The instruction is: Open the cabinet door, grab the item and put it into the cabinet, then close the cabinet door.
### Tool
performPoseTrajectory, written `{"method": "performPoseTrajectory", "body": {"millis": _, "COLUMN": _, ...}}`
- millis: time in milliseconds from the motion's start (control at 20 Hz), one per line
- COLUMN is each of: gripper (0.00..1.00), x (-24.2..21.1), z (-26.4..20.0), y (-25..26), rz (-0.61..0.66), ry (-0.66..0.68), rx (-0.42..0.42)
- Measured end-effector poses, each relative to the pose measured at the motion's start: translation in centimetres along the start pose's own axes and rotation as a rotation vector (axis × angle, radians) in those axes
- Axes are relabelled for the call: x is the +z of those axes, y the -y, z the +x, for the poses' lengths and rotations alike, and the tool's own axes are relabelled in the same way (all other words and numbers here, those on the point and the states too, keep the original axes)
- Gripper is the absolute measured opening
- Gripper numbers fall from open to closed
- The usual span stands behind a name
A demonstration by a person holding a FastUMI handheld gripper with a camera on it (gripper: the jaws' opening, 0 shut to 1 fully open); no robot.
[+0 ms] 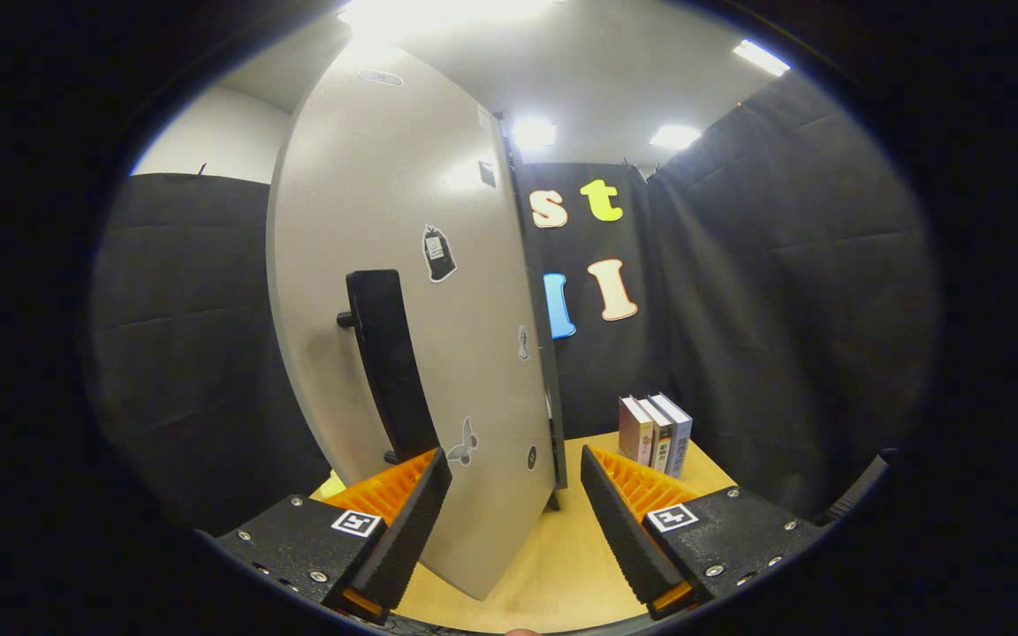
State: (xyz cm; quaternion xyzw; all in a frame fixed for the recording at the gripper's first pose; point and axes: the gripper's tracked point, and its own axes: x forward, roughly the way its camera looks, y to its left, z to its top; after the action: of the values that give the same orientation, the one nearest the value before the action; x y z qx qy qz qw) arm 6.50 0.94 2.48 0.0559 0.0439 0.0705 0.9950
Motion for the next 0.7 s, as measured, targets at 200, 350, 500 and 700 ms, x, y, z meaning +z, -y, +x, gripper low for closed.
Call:
{"method": "performPoseTrajectory", "body": {"millis": 200, "gripper": 0.93, "x": -0.4, "z": 1.3, "y": -4.8, "rz": -0.022, "ry": 0.009, "rx": 0.024}}
{"method": "performPoseTrajectory", "body": {"millis": 350, "gripper": 0.94, "x": -0.6, "z": 2.1, "y": -7.5, "rz": -0.008, "ry": 0.014, "rx": 0.049}}
{"method": "performPoseTrajectory", "body": {"millis": 500, "gripper": 0.94, "x": -1.2, "z": 3.0, "y": -8.8, "rz": -0.013, "ry": 0.003, "rx": 0.065}}
{"method": "performPoseTrajectory", "body": {"millis": 700, "gripper": 0.94, "x": -1.8, "z": 3.7, "y": -10.0, "rz": -0.005, "ry": 0.004, "rx": 0.092}}
